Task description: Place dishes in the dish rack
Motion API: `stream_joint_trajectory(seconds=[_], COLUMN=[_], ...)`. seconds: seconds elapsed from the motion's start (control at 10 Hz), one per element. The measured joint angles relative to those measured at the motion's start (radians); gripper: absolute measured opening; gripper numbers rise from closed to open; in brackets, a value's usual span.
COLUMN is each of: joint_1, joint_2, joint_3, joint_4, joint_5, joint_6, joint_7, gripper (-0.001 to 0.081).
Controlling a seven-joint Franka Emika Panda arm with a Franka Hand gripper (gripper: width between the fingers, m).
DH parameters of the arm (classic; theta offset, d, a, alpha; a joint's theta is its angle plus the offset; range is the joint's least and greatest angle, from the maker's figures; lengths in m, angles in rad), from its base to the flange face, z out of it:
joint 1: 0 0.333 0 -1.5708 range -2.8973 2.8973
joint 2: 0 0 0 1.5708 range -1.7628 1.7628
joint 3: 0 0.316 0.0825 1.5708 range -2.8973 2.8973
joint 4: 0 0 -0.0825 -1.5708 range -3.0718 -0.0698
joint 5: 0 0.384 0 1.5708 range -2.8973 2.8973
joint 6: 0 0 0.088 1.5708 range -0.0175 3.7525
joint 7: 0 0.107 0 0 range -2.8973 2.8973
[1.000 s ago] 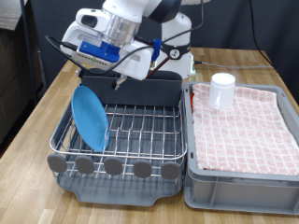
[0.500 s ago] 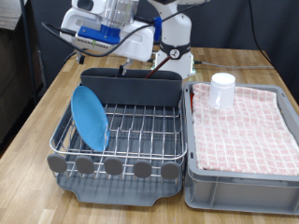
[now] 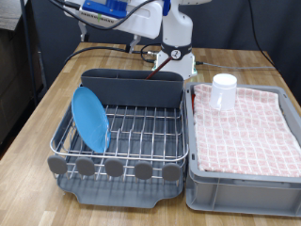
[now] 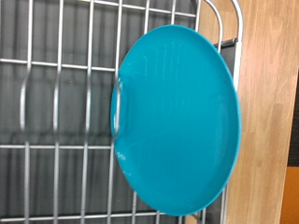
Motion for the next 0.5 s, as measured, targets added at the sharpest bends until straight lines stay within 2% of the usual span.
stream_joint_trajectory(seconds=[0.3, 0.5], joint_1=[0.010, 0.013], joint_2=[-0.042, -0.036], joint_3=[0.070, 0.071], joint_4=[0.002, 0.003], joint_5=[-0.018, -0.003], joint_6=[-0.070, -0.091], joint_7=[0.130, 0.121], gripper=[0.0802, 0.0802])
